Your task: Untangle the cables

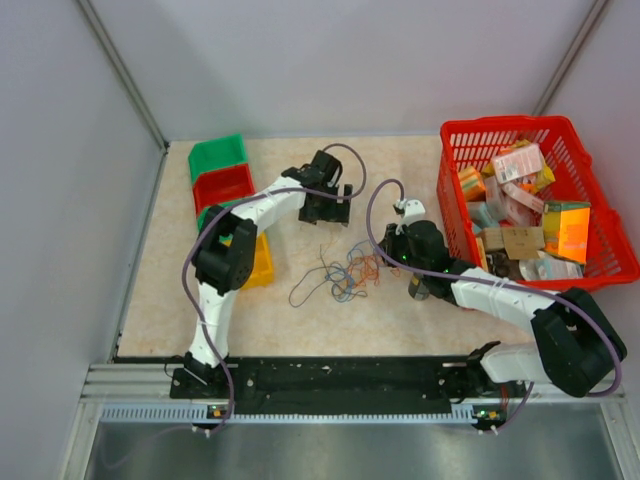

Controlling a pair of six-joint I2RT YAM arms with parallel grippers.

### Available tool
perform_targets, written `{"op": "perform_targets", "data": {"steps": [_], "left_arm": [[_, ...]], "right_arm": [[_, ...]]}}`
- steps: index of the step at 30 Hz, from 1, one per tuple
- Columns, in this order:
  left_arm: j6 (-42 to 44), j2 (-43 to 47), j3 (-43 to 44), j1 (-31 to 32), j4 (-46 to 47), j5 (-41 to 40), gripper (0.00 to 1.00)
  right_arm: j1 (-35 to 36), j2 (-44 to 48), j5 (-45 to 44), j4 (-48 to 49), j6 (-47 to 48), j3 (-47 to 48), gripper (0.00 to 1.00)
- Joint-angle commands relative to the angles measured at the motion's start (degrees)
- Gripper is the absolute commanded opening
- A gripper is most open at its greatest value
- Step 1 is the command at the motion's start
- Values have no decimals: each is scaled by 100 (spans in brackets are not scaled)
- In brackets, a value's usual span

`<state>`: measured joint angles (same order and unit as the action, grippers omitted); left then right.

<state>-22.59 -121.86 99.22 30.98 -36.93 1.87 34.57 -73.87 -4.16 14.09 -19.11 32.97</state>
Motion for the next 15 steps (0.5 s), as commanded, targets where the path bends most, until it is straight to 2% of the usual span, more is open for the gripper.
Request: {"op": "perform_targets", "data": {"steps": [1,8,11,12,15], "left_arm": [[-26,-206,309,83,-113,-125,86],[-79,-75,10,75,-43,-600,38],[-53,214,-78,75,-43,-845,4],[-9,398,-130,66,-17,-907,0],[131,1144,-306,31,10,-917,0]], "right_arm": [[-47,162,21,235,-13,-19,18],[-47,127,56,252,-22,-10,17],[-47,144,56,235,-13,-19,17],[-47,144,47,244,-22,-19,17],[-47,153,-5,226,-5,-28,17]]}}
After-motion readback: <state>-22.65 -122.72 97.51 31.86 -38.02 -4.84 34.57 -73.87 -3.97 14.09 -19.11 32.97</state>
